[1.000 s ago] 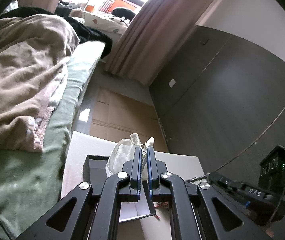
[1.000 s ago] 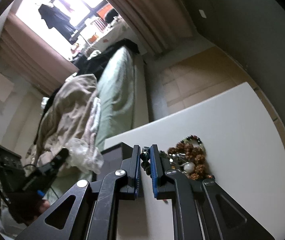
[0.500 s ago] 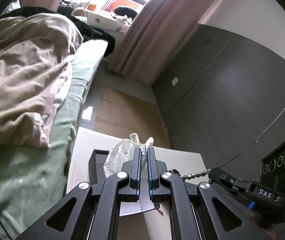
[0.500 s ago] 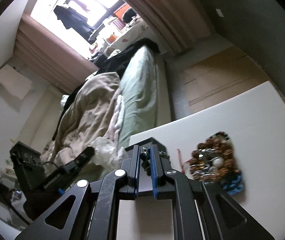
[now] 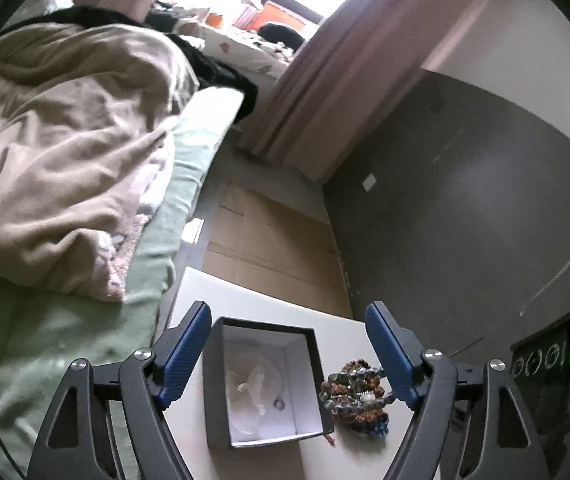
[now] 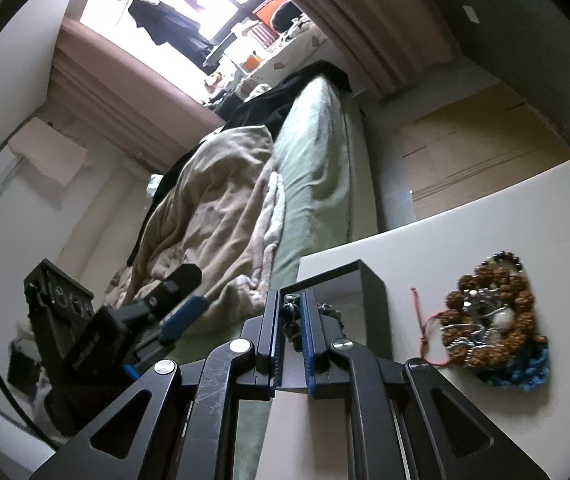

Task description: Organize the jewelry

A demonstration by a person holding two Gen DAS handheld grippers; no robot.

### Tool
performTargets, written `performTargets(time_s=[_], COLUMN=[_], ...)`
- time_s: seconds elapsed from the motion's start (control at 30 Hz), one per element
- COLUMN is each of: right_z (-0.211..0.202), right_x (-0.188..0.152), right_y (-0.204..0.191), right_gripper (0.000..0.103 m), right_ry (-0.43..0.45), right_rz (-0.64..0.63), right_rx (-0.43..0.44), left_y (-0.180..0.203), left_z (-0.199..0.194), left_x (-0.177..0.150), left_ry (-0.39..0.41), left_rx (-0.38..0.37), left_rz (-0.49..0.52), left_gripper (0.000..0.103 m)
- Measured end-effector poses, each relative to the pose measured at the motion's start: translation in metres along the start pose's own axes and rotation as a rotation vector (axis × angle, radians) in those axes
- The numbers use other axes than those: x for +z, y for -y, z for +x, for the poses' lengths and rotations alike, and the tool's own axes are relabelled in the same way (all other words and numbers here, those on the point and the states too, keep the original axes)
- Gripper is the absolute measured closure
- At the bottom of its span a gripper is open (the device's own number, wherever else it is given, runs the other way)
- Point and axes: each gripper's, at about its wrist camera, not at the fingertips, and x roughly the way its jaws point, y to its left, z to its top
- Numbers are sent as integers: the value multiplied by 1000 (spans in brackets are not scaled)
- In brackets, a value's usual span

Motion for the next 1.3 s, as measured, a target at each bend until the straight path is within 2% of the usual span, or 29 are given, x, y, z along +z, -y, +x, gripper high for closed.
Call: performTargets(time_s=[0.13,0.3,0.4,0.43,0.5,0.57,0.63,0.67,0.77,0.9,1.1,1.3], right_z=[12,22,36,45,51,42,28,18,-6,-36,-60,-76], right_x=[-2,-2,-4,-5,-6,-5,-3,-2,2,2,4,10], right_y=[-4,-6,-4,-1,2,7,12,16,31,52,81,110], right_gripper=[92,92,91,89,80,55,34,27,27,27,27,27], right_ry=[-16,-10,-36,-76,-125,-110,-76,-57,-22,14,3,20], right_rz=[-1,-7,21,39,60,57,48,51,76,110,154,195], right_rx=[1,-41,-1,26,53,29,-10,-24,-38,-110,-214,-308], left_y=[-13,-17,-19,-19,-19,-17,-13,-11,-3,15,46,88], left_z=[1,-2,-2,-2,-1,-1,1,2,7,15,34,66], left_x=[5,8,9,9,9,8,6,5,1,-7,-25,-44], left_ry=[2,25,34,37,41,40,33,28,13,-9,-68,-193], left_rx=[13,15,9,9,6,0,-2,-4,-19,-31,-49,-61], left_rz=[-42,-42,-44,-45,-45,-39,-28,-22,-3,51,134,247], left_gripper=[23,23,23,23,23,23,23,23,23,23,23,45])
